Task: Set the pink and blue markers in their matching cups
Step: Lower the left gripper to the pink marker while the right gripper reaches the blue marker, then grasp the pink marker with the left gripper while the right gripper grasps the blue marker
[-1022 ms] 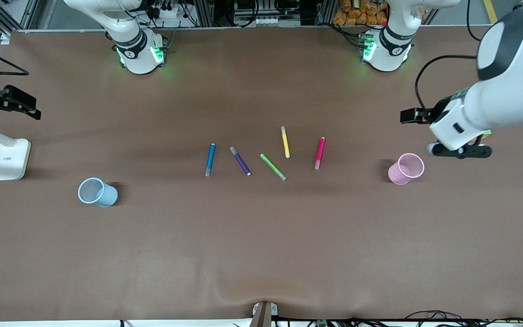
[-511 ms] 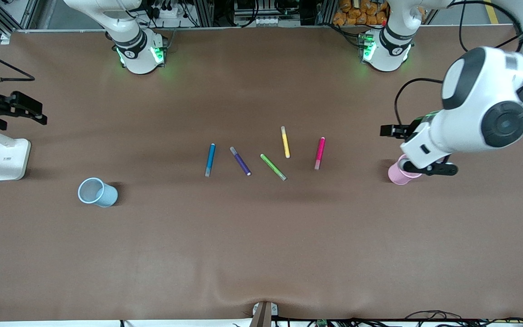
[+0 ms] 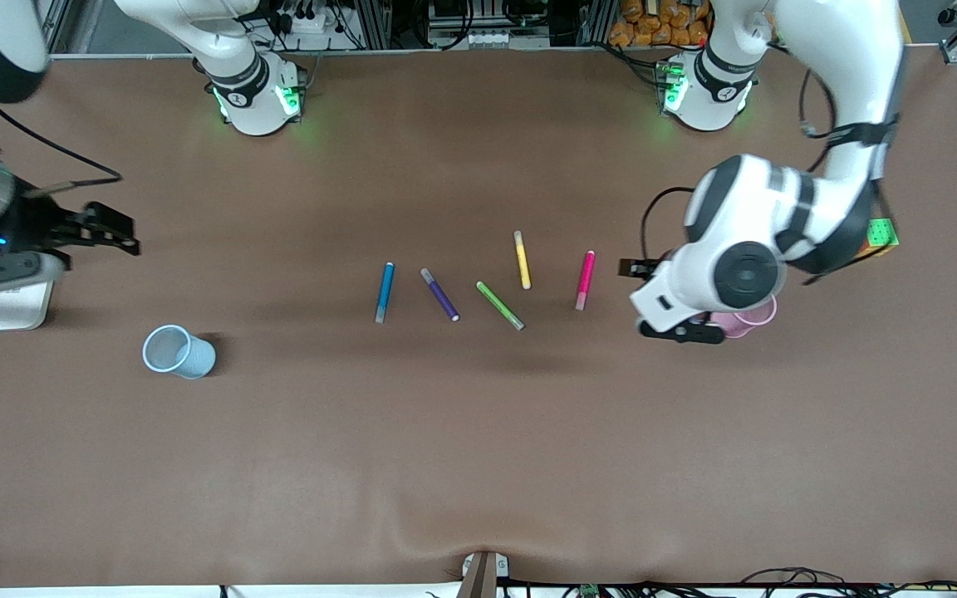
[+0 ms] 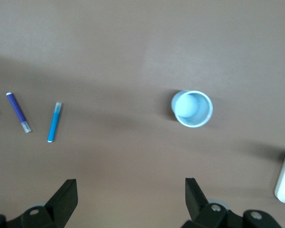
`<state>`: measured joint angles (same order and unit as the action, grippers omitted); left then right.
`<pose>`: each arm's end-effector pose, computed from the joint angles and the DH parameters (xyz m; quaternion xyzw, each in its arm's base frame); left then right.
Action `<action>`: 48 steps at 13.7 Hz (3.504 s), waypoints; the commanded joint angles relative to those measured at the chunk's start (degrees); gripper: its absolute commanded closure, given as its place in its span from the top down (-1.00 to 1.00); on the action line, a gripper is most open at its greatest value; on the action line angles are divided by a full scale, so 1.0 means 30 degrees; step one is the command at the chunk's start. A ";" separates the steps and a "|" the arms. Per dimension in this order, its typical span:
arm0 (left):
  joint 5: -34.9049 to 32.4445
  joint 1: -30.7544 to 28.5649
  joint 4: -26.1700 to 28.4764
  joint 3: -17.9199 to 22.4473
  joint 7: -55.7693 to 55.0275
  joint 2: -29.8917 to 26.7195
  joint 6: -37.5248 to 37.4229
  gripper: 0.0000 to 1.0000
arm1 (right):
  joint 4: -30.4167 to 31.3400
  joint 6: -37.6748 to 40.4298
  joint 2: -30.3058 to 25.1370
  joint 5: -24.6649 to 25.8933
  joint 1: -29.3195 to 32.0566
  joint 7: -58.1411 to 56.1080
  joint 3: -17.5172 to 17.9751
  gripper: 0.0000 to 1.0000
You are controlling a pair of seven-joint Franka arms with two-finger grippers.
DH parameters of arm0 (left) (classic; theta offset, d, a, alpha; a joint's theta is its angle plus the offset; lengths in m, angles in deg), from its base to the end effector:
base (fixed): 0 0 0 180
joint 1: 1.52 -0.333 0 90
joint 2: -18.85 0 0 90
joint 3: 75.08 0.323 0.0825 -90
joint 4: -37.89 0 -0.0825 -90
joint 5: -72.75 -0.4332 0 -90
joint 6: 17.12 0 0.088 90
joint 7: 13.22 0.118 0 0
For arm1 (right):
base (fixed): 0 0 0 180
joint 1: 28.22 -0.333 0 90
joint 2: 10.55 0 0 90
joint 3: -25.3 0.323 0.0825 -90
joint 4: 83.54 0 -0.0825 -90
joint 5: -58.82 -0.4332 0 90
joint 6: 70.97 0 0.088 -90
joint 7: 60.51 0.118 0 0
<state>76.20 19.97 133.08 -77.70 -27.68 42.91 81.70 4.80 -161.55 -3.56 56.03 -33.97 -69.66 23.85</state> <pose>0.6069 -0.2759 0.3139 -0.9808 0.0726 0.1797 0.0226 0.6358 0.0543 0.5607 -0.9922 -0.1158 0.0404 0.0245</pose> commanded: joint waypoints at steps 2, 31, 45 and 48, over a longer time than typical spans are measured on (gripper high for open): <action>-0.0416 0.1067 0.3008 0.0081 -0.0103 -0.0375 0.3351 1.00 | -0.0062 -0.0568 0.1617 -0.0301 -0.1418 0.0150 -0.0131 1.00; -0.1995 0.2596 -0.1405 0.0812 -0.2212 0.3119 0.4272 -1.00 | 0.8551 -1.7766 0.8066 -0.1297 -0.9802 1.0697 -0.0190 1.00; -0.2262 -0.3291 -0.2084 0.1106 0.2526 -0.4326 -0.2411 -1.00 | 0.8463 -1.7561 0.8566 -0.1268 -0.9713 1.2074 -0.0249 1.00; -0.2233 -0.3995 -0.2054 0.1135 0.3615 -0.5116 -0.3025 -1.00 | 0.8463 -1.7532 0.8566 -0.1268 -0.9713 1.2073 -0.0248 1.00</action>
<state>70.09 9.25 125.75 -73.84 -18.67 30.00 73.98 30.29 -214.13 22.09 51.91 -63.45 -34.03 22.91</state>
